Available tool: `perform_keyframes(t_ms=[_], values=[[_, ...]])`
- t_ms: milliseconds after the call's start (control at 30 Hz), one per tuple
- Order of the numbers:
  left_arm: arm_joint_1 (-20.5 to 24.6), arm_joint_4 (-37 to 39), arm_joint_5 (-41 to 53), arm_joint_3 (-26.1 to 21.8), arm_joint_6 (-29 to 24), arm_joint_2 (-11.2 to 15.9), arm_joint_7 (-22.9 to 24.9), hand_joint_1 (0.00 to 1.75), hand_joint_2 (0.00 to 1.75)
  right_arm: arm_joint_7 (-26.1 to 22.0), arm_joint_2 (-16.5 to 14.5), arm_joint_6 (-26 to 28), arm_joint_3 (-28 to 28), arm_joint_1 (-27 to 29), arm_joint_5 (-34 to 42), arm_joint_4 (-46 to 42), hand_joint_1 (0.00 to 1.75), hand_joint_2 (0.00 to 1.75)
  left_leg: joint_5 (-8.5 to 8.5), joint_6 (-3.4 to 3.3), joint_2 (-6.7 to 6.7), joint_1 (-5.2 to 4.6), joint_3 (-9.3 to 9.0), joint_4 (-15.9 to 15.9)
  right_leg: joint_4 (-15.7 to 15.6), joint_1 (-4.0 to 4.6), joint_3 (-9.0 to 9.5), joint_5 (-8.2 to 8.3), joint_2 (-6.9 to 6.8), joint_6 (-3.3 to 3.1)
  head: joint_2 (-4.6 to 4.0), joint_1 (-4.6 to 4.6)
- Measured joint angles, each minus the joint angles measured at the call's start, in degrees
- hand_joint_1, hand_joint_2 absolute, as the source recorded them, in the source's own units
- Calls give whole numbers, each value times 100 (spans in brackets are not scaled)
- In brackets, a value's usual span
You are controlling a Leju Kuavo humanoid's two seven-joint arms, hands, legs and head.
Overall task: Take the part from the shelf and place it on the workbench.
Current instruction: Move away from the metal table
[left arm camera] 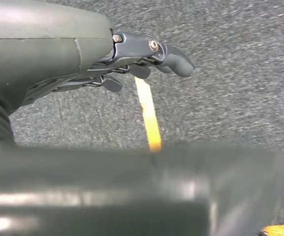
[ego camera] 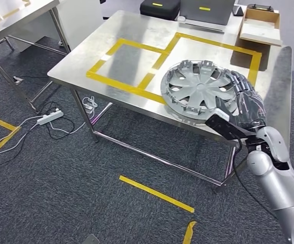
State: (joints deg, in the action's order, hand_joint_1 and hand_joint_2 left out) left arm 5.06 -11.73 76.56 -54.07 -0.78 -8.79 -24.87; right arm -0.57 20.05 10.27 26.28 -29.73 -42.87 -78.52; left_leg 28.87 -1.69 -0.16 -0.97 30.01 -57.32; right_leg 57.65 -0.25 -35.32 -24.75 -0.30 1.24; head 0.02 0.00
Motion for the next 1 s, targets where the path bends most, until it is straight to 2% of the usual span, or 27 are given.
perform_keyframes(t_ms=[33, 67, 100, 167, 200, 233, 267, 300, 333, 400, 433, 467, 533, 567, 600, 633, 700, 733, 767, 800, 900, 933, 1000], values=[[-7, 0, 2, 0, 1, -1, -1, 0, 0, 0, 5, 0, -5, 15, 1, -3, 0, 0, -45, -26, 4, 2, 12, 26, 10, -11, -23, -10, 3, 33, 0, -1], [-9, 0, 4, 0, 1, -1, -1, 0, 0, 0, 16, 0, -12, 25, 1, -8, 0, 0, -96, -61, 9, 8, 33, 55, 83, -18, -75, -96, 8, 60, 0, 4], [-6, 0, 5, 0, 1, 0, -1, 0, 0, 1, 31, 0, -22, 31, 1, -14, 0, 0, -150, -94, 14, 19, 66, 83, 262, -21, -162, -256, 14, 83, 0, 12], [2, -1, 6, 0, 2, 1, -1, 0, 0, 2, 53, 0, -41, 48, 1, -21, 0, 0, -231, -136, 19, 24, 160, 92, 953, -28, -428, -727, 21, 115, 0, 24], [1, -1, 6, 0, 3, 0, -1, 0, 0, 2, 56, -1, -47, 65, 1, -23, 0, 0, -266, -140, 19, 24, 211, 88, 1327, -31, -545, -907, 22, 132, 0, 26], [-3, -1, 6, 0, 5, -1, -1, 0, 0, 2, 57, -1, -49, 84, 1, -24, 0, 0, -300, -137, 19, 24, 259, 85, 1569, -35, -596, -993, 21, 146, 0, 25], [-8, -1, 6, 0, 9, -2, -1, 0, 0, 2, 57, -1, -49, 99, 1, -25, 0, 0, -330, -130, 19, 25, 305, 79, 1602, -40, -546, -974, 20, 158, 0, 26], [-12, -1, 7, 0, 11, -4, -1, 0, 0, 2, 57, -1, -50, 106, 1, -27, 0, 0, -357, -121, 19, 27, 345, 71, 1395, -46, -373, -861, 19, 164, 0, 26], [-13, -1, 7, 0, 13, -7, -1, 0, 0, 2, 57, -1, -53, 106, 1, -31, 0, 0, -379, -107, 18, 31, 378, 58, 999, -52, -99, -703, 16, 167, 0, 26], [-9, -1, 7, 0, 14, -8, -1, 0, 0, 2, 58, 2, -62, 98, 7, -44, 0, 0, -414, -66, 15, 20, 439, 22, 207, -49, 425, -518, 20, 148, 1, 22], [-6, -1, 7, 0, 14, -7, -1, 0, 0, 3, 61, 4, -68, 97, 14, -53, 0, 0, -433, -38, 13, 11, 464, 0, -10, -44, 559, -491, 26, 125, 1, 25], [-6, -1, 7, 0, 14, -5, -1, 0, 0, 4, 63, 6, -73, 100, 21, -59, 0, 0, -457, -10, 10, 3, 487, -17, -75, -35, 592, -497, 33, 96, 1, 22], [-10, -1, 7, 0, 14, -3, -1, 0, 0, 6, 69, 8, -84, 106, 31, -63, 0, 0, -472, 49, 5, 6, 524, -50, -70, -38, 542, -449, 35, 18, 0, 27], [-11, -1, 7, 0, 14, -2, -1, 0, 0, 7, 69, 9, -89, 106, 33, -67, 0, 0, -403, 81, 4, 13, 557, -105, -68, -43, 517, -421, 31, -26, 0, 20], [-12, -1, 7, 0, 14, -1, -1, 0, 0, 8, 69, 9, -96, 105, 33, -71, 0, 0, -255, 115, 2, 22, 619, -257, -73, -49, 489, -388, 23, -75, 0, 19], [-12, -1, 7, 0, 14, -1, -1, 0, 0, 8, 69, 9, -101, 103, 33, -75, 0, 0, -34, 147, 1, 37, 718, -529, -76, -52, 455, -352, 15, -116, 0, 13], [-12, -1, 8, 1, 15, -2, -1, 0, 0, 9, 69, 8, -105, 105, 33, -79, 0, 0, 414, 191, 2, 66, 961, -1295, -69, -37, 363, -283, 8, -156, 0, 8], [-12, -1, 9, 1, 15, -2, -1, 0, 0, 9, 69, 7, -105, 106, 33, -79, 0, 0, 531, 201, 2, 76, 1024, -1576, -62, -29, 311, -248, 7, -160, 0, 7], [-11, -1, 10, 2, 16, -2, -1, 0, 0, 9, 69, 7, -106, 107, 33, -79, 0, 0, 542, 201, 2, 82, 1000, -1671, -52, -23, 257, -215, 7, -159, 0, 7], [-10, -1, 12, 3, 16, -3, -1, 0, 0, 9, 69, 7, -108, 108, 33, -79, 0, 0, 448, 192, 2, 84, 864, -1530, -41, -17, 208, -186, 9, -154, 0, 7], [5, -1, 15, 4, 16, 0, -1, 0, 0, 9, 69, 8, -132, 105, 33, -86, 0, 0, 88, 112, -1, 67, 144, -404, -9, -3, 106, -113, 10, -117, 0, 12], [10, -1, 15, 4, 16, 2, -1, 0, 0, 8, 70, 8, -141, 103, 33, -88, 0, 0, 40, 87, -2, 53, 0, -148, -5, -2, 88, -86, 8, -91, 0, 13], [14, -1, 25, 4, 16, 2, -1, 0, 0, 6, 71, 7, -150, 103, 34, -89, 0, 0, -1, 52, -1, 20, -47, -8, -11, -13, 59, -20, 5, -18, 0, 15]])
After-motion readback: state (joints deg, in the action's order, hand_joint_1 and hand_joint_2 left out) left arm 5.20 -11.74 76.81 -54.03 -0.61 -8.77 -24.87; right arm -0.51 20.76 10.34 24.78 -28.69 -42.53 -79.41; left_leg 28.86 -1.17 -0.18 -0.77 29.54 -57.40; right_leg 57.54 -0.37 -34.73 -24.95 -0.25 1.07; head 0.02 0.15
